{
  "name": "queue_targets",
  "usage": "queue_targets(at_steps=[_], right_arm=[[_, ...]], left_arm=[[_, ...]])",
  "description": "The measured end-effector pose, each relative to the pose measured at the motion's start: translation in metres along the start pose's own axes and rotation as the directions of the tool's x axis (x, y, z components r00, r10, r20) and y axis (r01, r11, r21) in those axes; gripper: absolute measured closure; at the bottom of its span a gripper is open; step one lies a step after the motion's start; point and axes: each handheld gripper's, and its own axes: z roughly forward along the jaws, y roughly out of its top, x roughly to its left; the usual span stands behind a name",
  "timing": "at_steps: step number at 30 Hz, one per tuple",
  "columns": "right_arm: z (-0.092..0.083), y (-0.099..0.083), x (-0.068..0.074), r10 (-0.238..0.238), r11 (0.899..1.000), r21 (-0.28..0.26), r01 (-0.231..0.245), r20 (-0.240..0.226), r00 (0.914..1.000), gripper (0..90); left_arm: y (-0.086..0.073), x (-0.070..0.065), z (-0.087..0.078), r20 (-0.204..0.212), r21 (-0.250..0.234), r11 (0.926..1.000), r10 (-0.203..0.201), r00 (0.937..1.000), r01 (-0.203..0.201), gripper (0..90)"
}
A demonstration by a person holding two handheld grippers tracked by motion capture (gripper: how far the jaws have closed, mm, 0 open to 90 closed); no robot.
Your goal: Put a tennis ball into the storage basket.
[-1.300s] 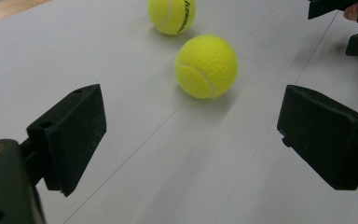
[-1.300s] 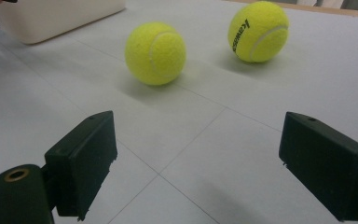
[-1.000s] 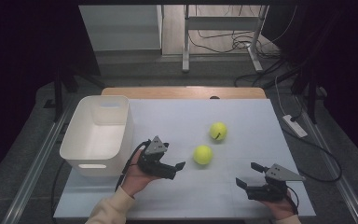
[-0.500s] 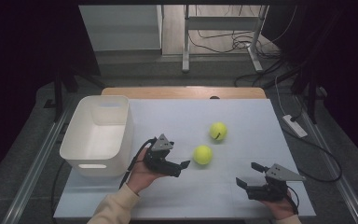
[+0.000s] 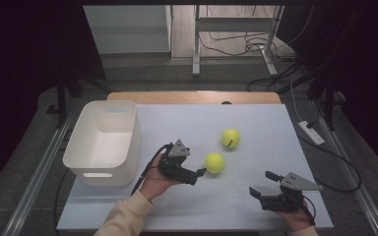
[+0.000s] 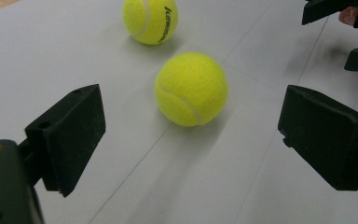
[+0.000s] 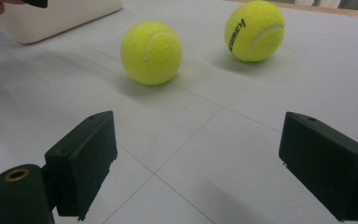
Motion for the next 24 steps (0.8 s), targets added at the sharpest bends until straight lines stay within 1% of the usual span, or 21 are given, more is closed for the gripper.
queue_targets(at_steps=[6, 12, 17, 24], right_arm=[[0.000, 0.000, -0.001, 0.003, 1.000, -0.001, -0.003, 0.001, 1.0000, 11.3], [0.000, 0.000, -0.002, 0.003, 1.000, -0.004, -0.003, -0.004, 1.0000, 11.3], [0.000, 0.000, -0.002, 0.003, 1.000, -0.006, -0.004, -0.004, 1.0000, 11.3], [-0.001, 0.000, -0.002, 0.005, 1.000, -0.006, -0.005, -0.001, 1.0000, 11.3]], left_arm=[[0.003, 0.002, 0.007, 0.007, 0.010, 0.9999, -0.007, 1.0000, 0.006, 8.5], [0.009, 0.002, 0.021, 0.014, 0.034, 0.9994, -0.003, 0.9999, 0.003, 8.2], [0.012, 0.002, 0.027, 0.013, 0.052, 0.9986, 0.001, 0.9999, -0.002, 8.1], [0.017, 0.003, 0.034, 0.016, 0.065, 0.9979, 0.007, 0.9999, -0.008, 8.0]])
